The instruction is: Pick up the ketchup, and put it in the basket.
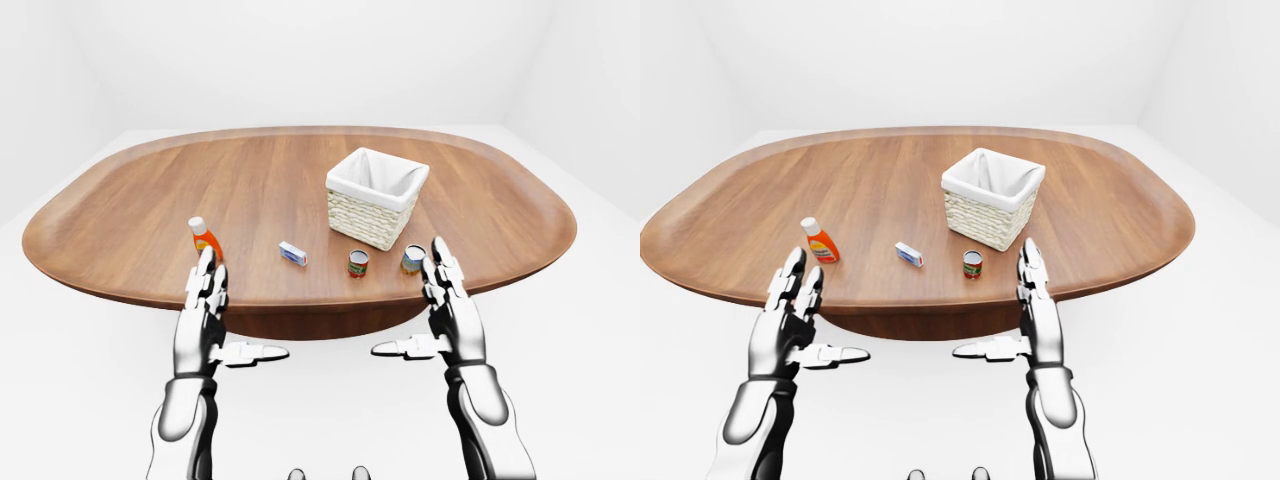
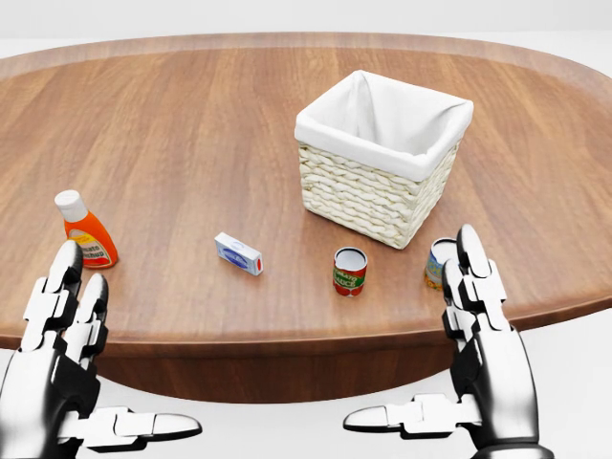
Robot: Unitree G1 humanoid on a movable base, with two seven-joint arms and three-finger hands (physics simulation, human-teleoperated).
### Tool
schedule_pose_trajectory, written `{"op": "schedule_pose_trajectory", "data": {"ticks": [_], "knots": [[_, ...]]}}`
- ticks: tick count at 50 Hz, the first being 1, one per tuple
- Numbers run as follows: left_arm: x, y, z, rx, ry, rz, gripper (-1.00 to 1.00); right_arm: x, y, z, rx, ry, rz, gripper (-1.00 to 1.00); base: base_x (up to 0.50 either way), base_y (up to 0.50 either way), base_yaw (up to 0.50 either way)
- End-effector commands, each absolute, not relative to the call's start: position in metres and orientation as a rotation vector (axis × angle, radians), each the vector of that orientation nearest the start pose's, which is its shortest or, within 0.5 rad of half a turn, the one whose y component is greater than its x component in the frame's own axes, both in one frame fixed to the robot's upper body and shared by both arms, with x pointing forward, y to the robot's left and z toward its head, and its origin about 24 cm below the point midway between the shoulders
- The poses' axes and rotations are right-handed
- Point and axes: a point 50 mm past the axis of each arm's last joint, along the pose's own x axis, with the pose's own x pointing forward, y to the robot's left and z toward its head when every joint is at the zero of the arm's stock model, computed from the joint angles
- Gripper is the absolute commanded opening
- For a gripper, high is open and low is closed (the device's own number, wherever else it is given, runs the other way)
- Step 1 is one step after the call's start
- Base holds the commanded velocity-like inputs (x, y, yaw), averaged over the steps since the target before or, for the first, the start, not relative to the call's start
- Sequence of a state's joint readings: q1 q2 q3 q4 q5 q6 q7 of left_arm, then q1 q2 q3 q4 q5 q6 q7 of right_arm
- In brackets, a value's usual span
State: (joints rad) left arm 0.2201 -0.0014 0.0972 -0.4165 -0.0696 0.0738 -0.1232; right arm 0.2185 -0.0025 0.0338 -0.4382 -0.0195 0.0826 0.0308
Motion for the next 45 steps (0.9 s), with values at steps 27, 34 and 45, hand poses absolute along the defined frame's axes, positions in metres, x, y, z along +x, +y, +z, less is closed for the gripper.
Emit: {"op": "schedule_pose_trajectory", "data": {"ticks": [27,34,45], "knots": [[0.2038,0.1811,0.0896,-0.041,-0.165,0.025,1.00,0.2061,-0.1564,0.0913,-0.050,-0.183,-0.041,1.00,0.00,0.41,0.00],[0.2054,0.1811,0.0886,-0.023,-0.167,0.042,1.00,0.2080,-0.1558,0.0908,-0.049,-0.180,-0.043,1.00,0.00,0.00,0.00],[0.2052,0.1842,0.0906,-0.039,-0.178,0.059,1.00,0.2045,-0.1568,0.0952,-0.041,-0.198,-0.048,1.00,0.03,0.00,0.00]]}}
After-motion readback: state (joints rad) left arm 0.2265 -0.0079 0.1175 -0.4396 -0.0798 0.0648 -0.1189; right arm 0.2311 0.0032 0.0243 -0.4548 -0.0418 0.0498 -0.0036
